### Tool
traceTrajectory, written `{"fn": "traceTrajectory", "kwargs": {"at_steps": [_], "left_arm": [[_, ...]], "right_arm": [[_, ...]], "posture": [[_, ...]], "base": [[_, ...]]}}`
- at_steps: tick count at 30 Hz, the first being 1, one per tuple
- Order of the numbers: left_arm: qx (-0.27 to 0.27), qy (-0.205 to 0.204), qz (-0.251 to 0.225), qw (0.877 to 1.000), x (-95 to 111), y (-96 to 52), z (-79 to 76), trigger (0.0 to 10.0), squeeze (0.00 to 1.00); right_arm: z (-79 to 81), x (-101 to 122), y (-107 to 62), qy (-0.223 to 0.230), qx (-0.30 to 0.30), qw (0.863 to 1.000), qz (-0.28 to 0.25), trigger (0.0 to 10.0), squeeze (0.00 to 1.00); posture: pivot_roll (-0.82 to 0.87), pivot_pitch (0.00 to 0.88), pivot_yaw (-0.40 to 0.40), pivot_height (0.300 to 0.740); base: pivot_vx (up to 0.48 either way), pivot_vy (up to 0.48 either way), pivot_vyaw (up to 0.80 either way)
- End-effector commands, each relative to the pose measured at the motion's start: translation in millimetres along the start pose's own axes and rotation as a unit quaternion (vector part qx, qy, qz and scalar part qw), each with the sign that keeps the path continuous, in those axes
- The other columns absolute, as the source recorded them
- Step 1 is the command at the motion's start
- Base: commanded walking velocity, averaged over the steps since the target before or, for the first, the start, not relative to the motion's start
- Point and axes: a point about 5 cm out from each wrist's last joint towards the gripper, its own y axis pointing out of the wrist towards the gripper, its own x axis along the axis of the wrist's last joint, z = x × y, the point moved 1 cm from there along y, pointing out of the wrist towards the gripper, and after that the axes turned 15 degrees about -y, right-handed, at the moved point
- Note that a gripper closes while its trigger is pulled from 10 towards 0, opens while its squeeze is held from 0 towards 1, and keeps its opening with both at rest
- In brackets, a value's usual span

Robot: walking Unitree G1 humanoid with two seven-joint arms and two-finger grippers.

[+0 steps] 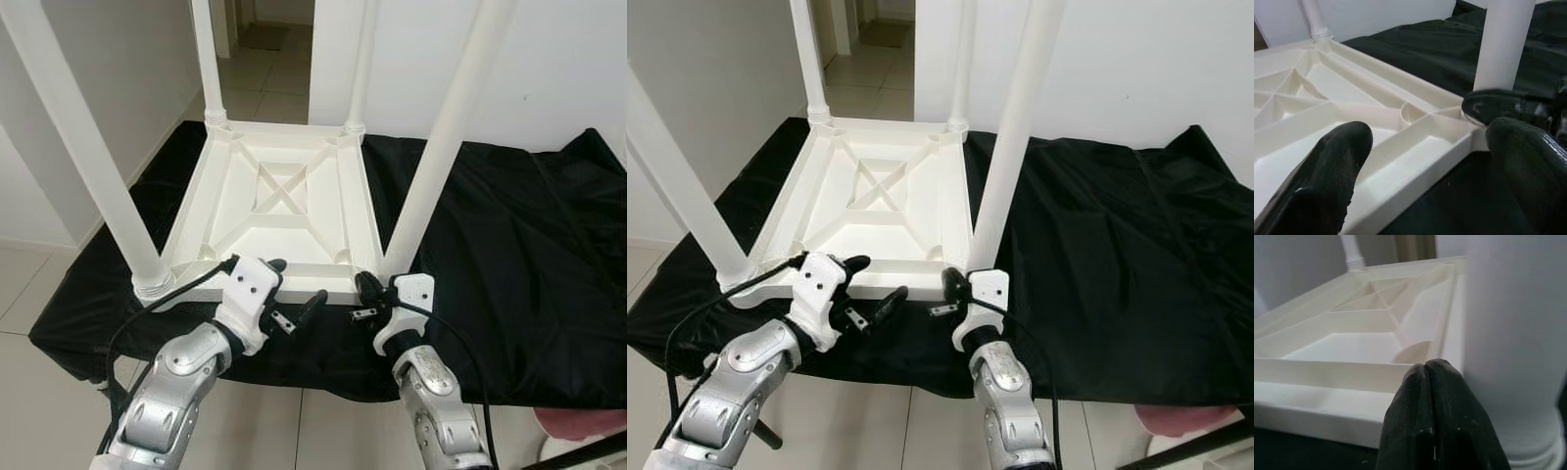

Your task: Building children table

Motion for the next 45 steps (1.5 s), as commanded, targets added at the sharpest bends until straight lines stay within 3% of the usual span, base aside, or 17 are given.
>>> {"fn": "traceTrajectory", "kwargs": {"at_steps": [1,4,8,10,14,17,26,34,39,45], "left_arm": [[0.034,-0.001,-0.005,0.999,2,-0.8,7.0,10.0,0.00],[0.035,0.002,-0.003,0.999,0,0.7,8.3,10.0,0.00],[0.035,0.003,-0.001,0.999,-1,1.3,8.2,10.0,0.00],[0.026,0.001,0.007,1.000,-5,2.4,3.6,10.0,0.00],[0.016,0.009,0.026,0.999,-12,1.8,-0.8,10.0,0.00],[0.044,0.028,0.044,0.998,-19,1.9,5.7,10.0,0.00],[0.049,0.042,0.081,0.995,-31,1.3,10.4,10.0,0.00],[0.095,0.037,0.115,0.988,-45,4.3,16.9,10.0,0.00],[0.129,0.054,0.143,0.980,-52,9.9,26.7,10.0,0.00],[0.131,0.055,0.155,0.978,-54,14.4,26.9,10.0,0.00]], "right_arm": [[-5.2,-5,0.0,-0.003,-0.021,1.000,0.009,10.0,0.00],[-18.6,-11,-1.9,-0.016,-0.060,0.998,0.021,10.0,0.00],[-23.8,-13,-2.3,-0.019,-0.076,0.997,0.025,10.0,0.00],[-40.3,-17,-3.0,-0.035,-0.123,0.991,0.036,10.0,0.00],[-54.8,-19,-3.6,-0.051,-0.156,0.986,0.041,10.0,0.00],[-61.9,-22,-4.4,-0.053,-0.169,0.983,0.044,10.0,0.00],[-57.8,-20,-0.9,-0.064,-0.155,0.985,0.036,10.0,0.00],[-32.1,-18,-4.0,-0.048,-0.108,0.993,0.022,10.0,0.00],[-34.0,-8,5.1,-0.046,-0.112,0.993,0.006,10.0,0.00],[-37.1,-3,10.4,-0.048,-0.116,0.992,-0.003,10.0,0.00]], "posture": [[0.03,0.046,0.026,0.740],[0.03,0.049,0.032,0.740],[0.03,0.050,0.035,0.740],[0.03,0.044,0.036,0.740],[0.03,0.041,0.037,0.740],[0.03,0.033,0.032,0.740],[0.02,0.036,0.035,0.740],[0.02,0.063,0.036,0.740],[0.00,0.067,0.039,0.740],[0.00,0.061,0.042,0.740]], "base": [[0.000,0.000,0.00],[0.000,0.000,0.00],[0.000,0.000,0.00],[0.000,0.000,0.00],[0.000,0.000,0.00],[0.000,0.000,0.00],[0.000,0.000,0.00],[0.000,0.000,0.00],[0.000,0.000,0.00],[0.000,0.000,0.00]]}}
